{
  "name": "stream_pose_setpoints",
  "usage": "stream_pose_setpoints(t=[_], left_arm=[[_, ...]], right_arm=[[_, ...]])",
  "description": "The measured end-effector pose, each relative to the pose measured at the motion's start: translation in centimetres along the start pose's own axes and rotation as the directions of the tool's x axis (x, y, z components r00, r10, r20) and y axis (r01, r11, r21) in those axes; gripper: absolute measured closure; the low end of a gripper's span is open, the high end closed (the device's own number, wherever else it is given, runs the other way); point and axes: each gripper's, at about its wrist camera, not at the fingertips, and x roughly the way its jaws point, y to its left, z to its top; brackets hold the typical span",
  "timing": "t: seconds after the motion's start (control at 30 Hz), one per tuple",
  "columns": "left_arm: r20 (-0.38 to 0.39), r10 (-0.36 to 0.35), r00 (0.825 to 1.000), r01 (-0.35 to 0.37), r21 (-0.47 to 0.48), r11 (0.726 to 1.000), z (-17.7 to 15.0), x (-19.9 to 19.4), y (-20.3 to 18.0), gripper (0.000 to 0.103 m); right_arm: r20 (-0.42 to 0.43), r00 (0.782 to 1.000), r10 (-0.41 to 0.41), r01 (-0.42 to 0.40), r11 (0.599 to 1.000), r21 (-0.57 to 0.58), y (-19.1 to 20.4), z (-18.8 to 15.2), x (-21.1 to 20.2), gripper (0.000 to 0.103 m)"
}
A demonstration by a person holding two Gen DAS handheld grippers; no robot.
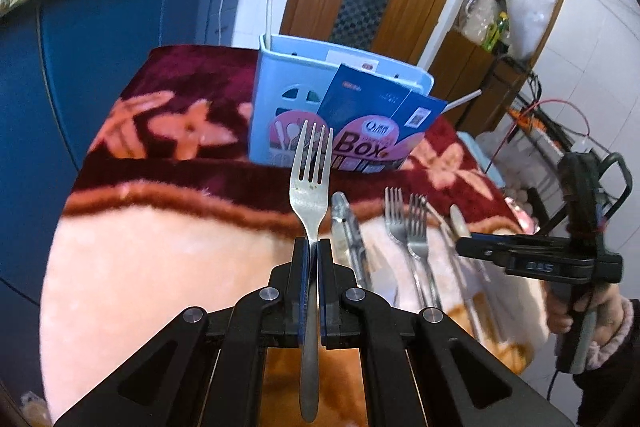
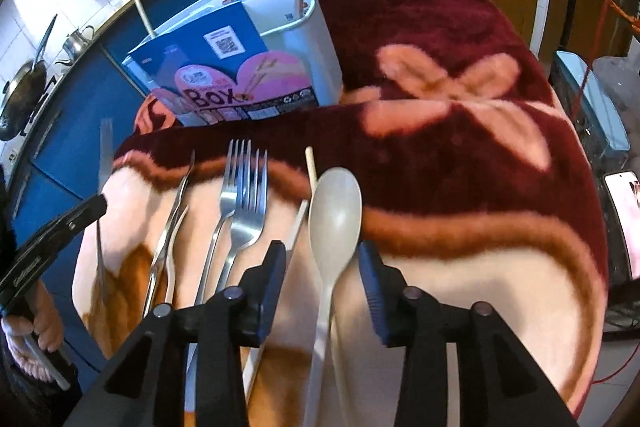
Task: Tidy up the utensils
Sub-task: 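Lift the fork and spoon, lower them into the blue holder, open both tools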
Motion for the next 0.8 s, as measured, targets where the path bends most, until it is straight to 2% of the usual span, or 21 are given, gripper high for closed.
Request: stream_pose_setpoints(t=[0.17,0.23,0.3,0.47,0.63,0.8], left_arm=[[0.052,-0.008,0.999,0.007,0.005,1.000,0.6,-0.1,-0.5,0.099],[0.085,-0.003,0.996,0.002,0.016,1.000,0.8,-0.4,-0.7,0.099],[0.110,-0.009,0.994,0.007,0.017,1.000,1.1,-0.5,-0.9,0.099],[0.160,-0.029,0.987,0.026,0.019,0.999,1.9,-1.0,-1.2,0.099],[0.222,-0.024,0.975,0.023,0.008,1.000,3.5,-1.5,-1.5,0.099],[0.285,-0.023,0.958,0.028,-0.014,1.000,5.8,-1.8,-1.3,0.099]], right_arm=[[0.008,1.000,0.010,-0.010,1.000,0.015,-0.5,1.1,0.6,0.062],[0.014,1.000,-0.014,0.013,1.000,0.004,-0.5,1.2,0.8,0.072],[0.028,0.999,-0.022,0.022,1.000,-0.010,-0.4,1.1,0.7,0.073],[0.115,0.993,0.021,-0.022,1.000,0.004,-0.5,0.8,-1.2,0.073],[0.277,0.958,0.069,-0.065,0.998,-0.022,0.3,0.3,-4.6,0.073],[0.407,0.910,0.082,-0.074,0.997,-0.036,1.0,0.2,-6.8,0.073]])
